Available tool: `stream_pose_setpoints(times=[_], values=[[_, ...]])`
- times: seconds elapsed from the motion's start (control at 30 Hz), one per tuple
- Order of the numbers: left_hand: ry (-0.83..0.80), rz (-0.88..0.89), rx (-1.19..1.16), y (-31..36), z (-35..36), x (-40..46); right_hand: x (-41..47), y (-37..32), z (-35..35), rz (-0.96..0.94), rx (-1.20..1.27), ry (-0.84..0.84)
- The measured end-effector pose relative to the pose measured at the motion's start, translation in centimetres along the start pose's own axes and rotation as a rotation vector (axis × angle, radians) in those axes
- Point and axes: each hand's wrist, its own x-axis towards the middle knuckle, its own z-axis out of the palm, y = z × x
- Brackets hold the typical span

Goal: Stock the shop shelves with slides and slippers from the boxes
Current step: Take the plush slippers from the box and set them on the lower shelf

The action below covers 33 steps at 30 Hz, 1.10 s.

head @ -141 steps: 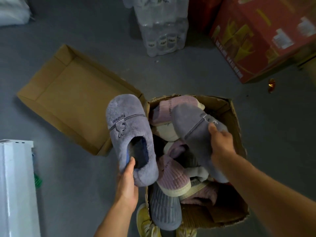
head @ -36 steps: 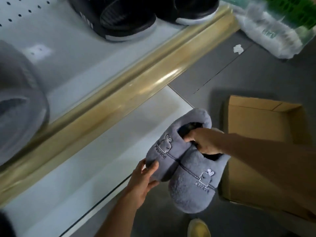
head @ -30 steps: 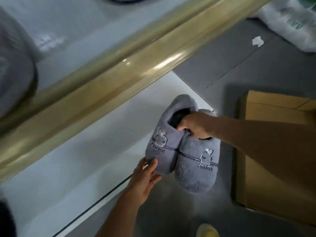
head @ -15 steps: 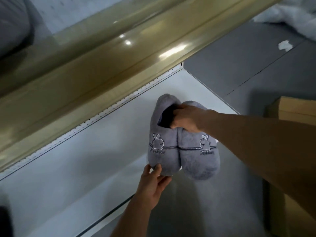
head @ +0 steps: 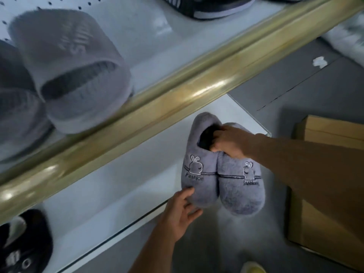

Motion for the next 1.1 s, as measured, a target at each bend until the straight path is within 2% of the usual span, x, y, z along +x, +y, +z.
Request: stream_pose_setpoints(times=[0.27, 0.47, 0.6, 0.73, 0.87, 1.03, 1.1], values=[[-0.102, 0.168, 0.113, 0.7, -4.4, -10.7, -7.2, -10.1, -7.1, -0.031, -0.106, 0.065], [-0.156, 0.201, 0.159, -0.6, -11.0, -20.3, -11.3, -19.7, -11.7, -0.079, -0.138, 0.06], [-0.166, 0.23, 0.184, -0.8, -15.7, -25.6, -12.8, -25.4, -15.0, -0.166, -0.125, 0.135], [-0.153, 0.252, 0.157, -0.7, -19.2, -30.6, -13.0, -29.4, -17.9, -0.288, -0.164, 0.246], [-0.129, 0.291, 0.107, -0.1, -22.1, -35.4, -13.0, -33.1, -22.8, -0.377, -0.188, 0.23], [-0.107, 0.384, 0.016, 2.3, -25.7, -39.8, -10.8, -36.9, -29.8, -0.522, -0.301, 0.336], [-0.099, 0.427, -0.036, 3.4, -26.7, -40.8, -9.2, -38.2, -32.3, -0.562, -0.342, 0.331]])
